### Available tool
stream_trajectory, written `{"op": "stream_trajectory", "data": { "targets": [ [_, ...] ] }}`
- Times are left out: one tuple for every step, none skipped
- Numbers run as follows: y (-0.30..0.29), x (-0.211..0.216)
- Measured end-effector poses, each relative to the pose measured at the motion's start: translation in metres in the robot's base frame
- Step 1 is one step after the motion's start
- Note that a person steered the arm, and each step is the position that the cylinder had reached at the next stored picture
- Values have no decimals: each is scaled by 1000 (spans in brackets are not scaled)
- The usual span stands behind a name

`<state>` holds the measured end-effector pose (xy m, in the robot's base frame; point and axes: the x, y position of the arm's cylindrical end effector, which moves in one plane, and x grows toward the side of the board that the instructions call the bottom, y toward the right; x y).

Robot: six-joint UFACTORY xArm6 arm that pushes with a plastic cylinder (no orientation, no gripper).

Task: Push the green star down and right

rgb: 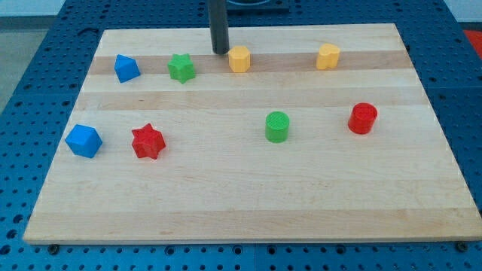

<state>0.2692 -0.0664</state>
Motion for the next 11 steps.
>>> {"op": "stream_trajectory", "data": {
  "targets": [
    [-9,8],
    [-9,6],
    [-13,-3],
    [-43,-4],
    [-65,-3],
    [-77,24],
    [-68,75],
    [-25,129],
    [3,150],
    [8,150],
    [23,165]
  ]
}}
